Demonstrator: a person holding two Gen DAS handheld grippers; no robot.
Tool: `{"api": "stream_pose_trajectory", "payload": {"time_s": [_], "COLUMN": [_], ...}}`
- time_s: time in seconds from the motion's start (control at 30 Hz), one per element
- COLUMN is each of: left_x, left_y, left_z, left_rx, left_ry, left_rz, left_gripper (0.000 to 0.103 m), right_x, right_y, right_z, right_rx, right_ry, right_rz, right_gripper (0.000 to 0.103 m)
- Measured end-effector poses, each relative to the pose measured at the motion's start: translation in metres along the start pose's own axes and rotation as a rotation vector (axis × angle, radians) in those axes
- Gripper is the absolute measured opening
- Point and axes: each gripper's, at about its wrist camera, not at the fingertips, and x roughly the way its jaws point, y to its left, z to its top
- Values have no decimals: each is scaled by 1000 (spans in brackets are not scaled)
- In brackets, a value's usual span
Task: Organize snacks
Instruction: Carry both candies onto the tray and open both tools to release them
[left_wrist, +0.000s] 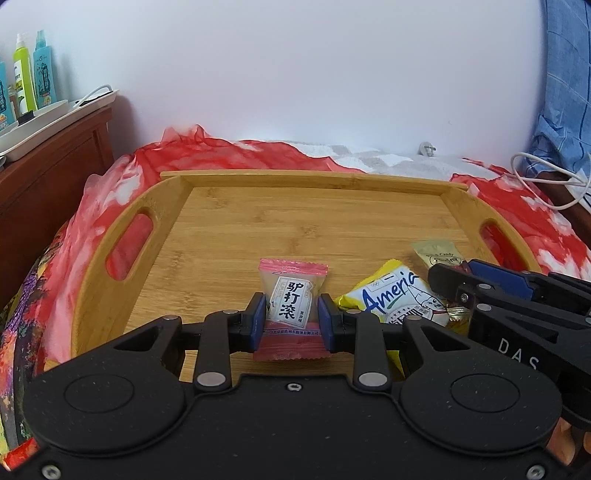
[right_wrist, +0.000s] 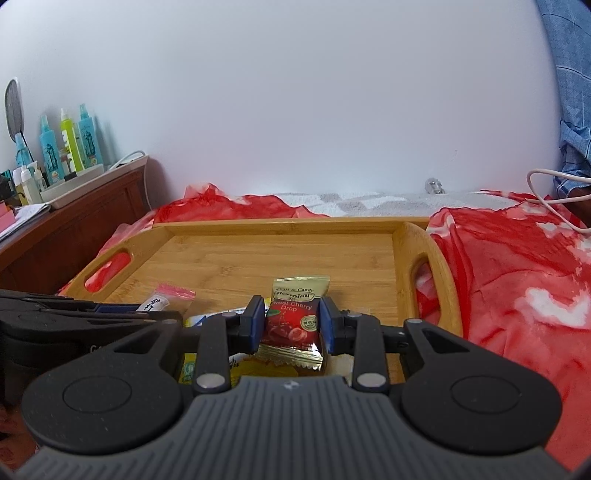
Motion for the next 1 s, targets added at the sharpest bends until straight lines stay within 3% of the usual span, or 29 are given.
{"api": "stream_pose_trajectory", "payload": {"time_s": [0.93,1.0], "left_x": [-1,-2], "left_y": [-4,-5], "left_z": [0,0], "left_rx": [20,21], "left_ry": [-6,-9], "left_rz": [10,10], "left_gripper": [30,35], "right_x": [4,3], "right_y": [-2,-2], "right_z": [-3,-3], "right_rx": [11,14], "right_ry": [8,6], "right_rz": [-7,-5], "right_gripper": [42,45]}}
